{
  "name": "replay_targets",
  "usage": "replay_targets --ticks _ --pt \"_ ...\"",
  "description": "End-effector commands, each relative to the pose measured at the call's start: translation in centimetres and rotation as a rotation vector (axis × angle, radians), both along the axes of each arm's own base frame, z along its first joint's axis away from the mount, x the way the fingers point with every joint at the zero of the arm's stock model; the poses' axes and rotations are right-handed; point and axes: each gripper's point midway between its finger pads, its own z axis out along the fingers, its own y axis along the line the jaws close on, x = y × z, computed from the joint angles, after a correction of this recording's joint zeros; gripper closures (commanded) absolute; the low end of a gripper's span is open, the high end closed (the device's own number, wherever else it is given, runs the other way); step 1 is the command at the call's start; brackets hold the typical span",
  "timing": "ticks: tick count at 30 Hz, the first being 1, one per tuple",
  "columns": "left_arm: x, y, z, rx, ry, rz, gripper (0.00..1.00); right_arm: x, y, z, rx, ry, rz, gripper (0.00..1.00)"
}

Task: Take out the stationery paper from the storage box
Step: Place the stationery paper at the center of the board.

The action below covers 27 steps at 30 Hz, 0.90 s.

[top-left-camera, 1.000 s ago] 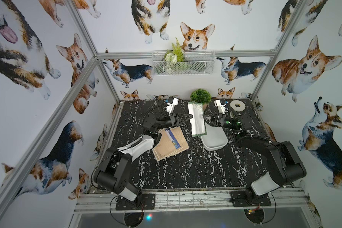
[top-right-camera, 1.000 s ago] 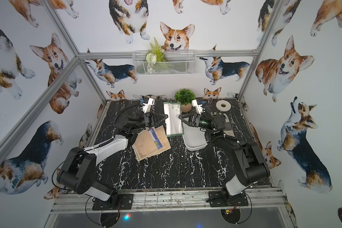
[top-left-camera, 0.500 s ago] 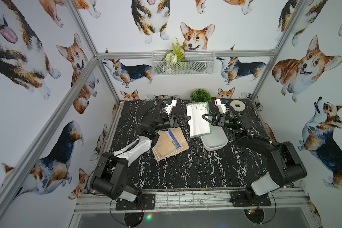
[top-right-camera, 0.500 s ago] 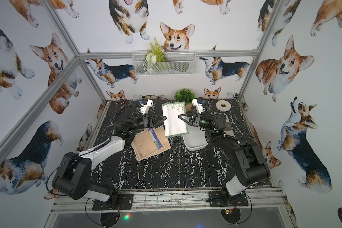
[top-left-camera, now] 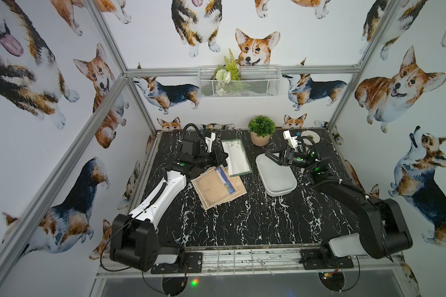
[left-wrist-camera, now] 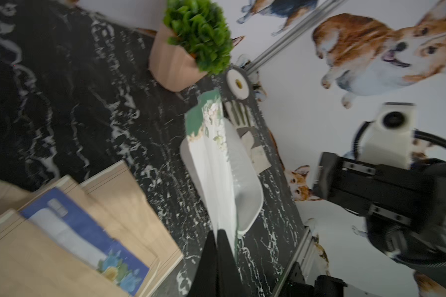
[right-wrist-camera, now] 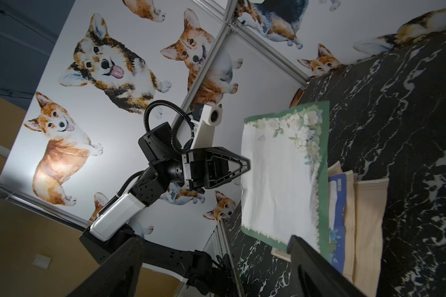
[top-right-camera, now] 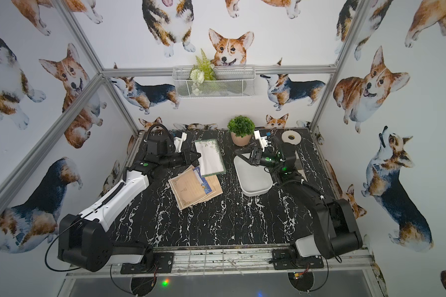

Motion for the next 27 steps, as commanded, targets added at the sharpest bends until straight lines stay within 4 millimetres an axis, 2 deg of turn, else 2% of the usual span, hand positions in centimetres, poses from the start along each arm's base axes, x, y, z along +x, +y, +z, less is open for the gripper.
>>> replay_targets --ticks 1,7,9,14,16,17,18,19,20,21,22,24,25,27 --pt "-1.0 3.2 -5.1 0.210 0.105 0.055 1.00 -0.1 -1.6 -4.8 -0.241 0.036 -0.115 0.04" --pt "-1.7 5.7 -9.9 0.322 0.159 0.109 1.00 -1.4 -3.2 -6.5 -0.350 0.042 -0.174 0.04" --pt "-2.1 6.3 -11.0 0.351 0.190 0.111 1.00 -1.6 -3.7 -7.4 -0.392 0.056 -0.187 0.04" --pt "-2.4 6.8 -10.9 0.353 0.191 0.141 1.00 -1.8 -4.3 -7.7 -0.444 0.054 -0.211 0.04" --pt "-2.5 7.6 -10.9 0.390 0.209 0.170 1.00 -1.9 -4.5 -7.5 -0.452 0.049 -0.219 0.04" --pt "-2.7 8.5 -11.1 0.441 0.231 0.199 0.92 -1.9 -4.8 -7.6 -0.474 0.051 -0.231 0.04" --pt "-2.8 9.3 -11.2 0.484 0.248 0.221 0.79 -1.8 -5.1 -7.7 -0.491 0.052 -0.243 0.03" --pt "-2.9 10.2 -11.1 0.532 0.252 0.240 0.56 -1.7 -5.5 -8.0 -0.525 0.055 -0.265 0.03" --pt "-2.8 10.7 -10.6 0.561 0.233 0.251 0.41 -1.6 -6.1 -8.4 -0.570 0.054 -0.288 0.03" --pt "-2.7 11.3 -9.7 0.577 0.200 0.284 0.31 -1.5 -7.3 -8.4 -0.629 0.043 -0.342 0.01" --pt "-2.4 12.1 -8.5 0.585 0.150 0.333 0.24 -1.4 -8.4 -8.3 -0.677 0.030 -0.395 0.00" --pt "-2.0 13.1 -6.2 0.582 0.048 0.408 0.17 -0.9 -10.9 -8.4 -0.775 0.001 -0.517 0.00" --pt "-1.9 13.7 -5.0 0.589 -0.006 0.444 0.03 -0.6 -12.8 -8.2 -0.835 -0.023 -0.614 0.00" --pt "-1.8 15.4 -2.7 0.624 -0.115 0.525 0.00 -0.3 -15.6 -7.6 -0.895 -0.061 -0.771 0.00"
